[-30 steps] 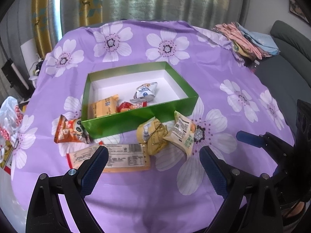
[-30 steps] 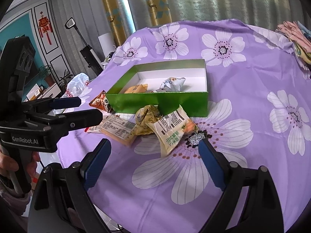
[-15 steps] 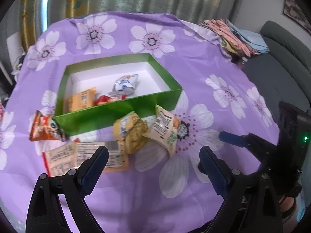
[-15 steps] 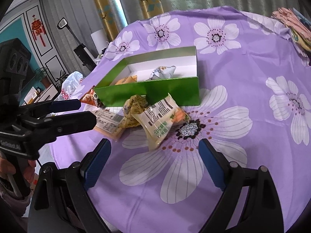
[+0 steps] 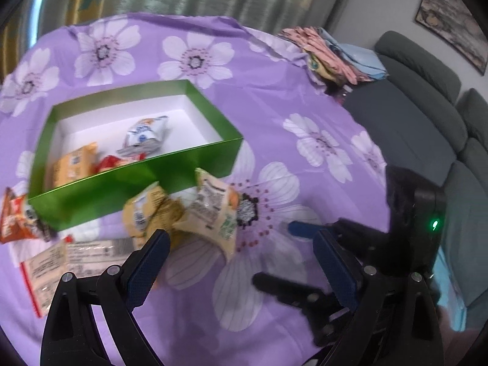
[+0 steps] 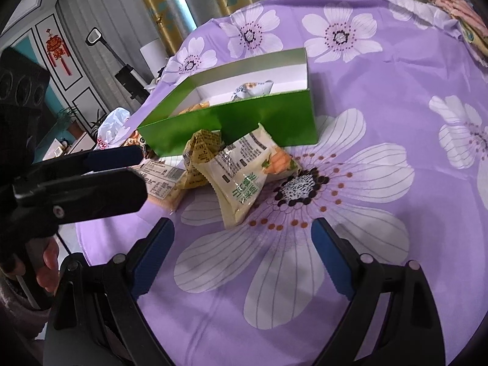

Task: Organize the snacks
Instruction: 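Grasp the white-and-green packet with the left gripper and lift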

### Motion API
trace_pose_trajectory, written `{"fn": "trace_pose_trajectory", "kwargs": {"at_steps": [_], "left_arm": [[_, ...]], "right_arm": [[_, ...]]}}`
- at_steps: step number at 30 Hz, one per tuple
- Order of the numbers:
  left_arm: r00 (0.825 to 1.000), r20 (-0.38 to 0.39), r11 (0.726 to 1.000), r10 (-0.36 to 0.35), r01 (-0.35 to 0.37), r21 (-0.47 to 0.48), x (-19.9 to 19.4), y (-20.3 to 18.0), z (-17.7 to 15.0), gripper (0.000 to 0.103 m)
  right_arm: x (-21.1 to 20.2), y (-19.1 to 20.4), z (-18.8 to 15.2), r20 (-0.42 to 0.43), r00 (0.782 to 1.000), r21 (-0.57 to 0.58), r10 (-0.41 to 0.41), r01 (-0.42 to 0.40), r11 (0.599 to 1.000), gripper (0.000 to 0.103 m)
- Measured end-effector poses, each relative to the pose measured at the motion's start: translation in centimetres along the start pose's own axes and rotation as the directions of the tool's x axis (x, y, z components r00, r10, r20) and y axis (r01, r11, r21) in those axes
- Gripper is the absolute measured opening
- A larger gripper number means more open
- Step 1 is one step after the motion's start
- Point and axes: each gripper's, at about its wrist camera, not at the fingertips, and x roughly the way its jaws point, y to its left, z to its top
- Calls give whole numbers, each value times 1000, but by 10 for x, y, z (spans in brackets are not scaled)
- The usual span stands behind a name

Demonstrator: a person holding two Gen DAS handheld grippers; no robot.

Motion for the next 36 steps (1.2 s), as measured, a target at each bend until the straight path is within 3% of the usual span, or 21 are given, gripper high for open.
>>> {"fn": "trace_pose_trajectory", "kwargs": {"at_steps": [7,16,21,24,26,31,35,36], "left_arm": [[999,-40,1000,-3,3,20,29,3,18,94],[987,-144,993,73,-59,101,71,4,34,94],[973,-202,983,114,-82,162,83,1,38,84],[953,-272,982,135,-92,165,95,8,35,60],[942,-302,982,150,-106,159,102,13,32,56],[956,-285,994,75,-49,98,94,19,31,51],[961,-264,995,81,-62,82,91,23,27,43],[963,-255,995,83,-65,75,90,23,26,43]], "right_arm": [[15,-6,0,-6,999,23,39,-39,999,90],[32,-14,2,-10,998,71,56,-55,996,81],[38,-16,6,-7,998,70,55,-55,996,77],[42,-17,10,-8,998,69,57,-56,996,75],[44,-17,11,-11,999,64,53,-53,997,75],[49,-16,13,-21,998,46,56,-55,997,69],[54,-13,15,-39,996,25,82,-82,996,40],[55,-12,14,-44,996,21,75,-74,997,38]]}}
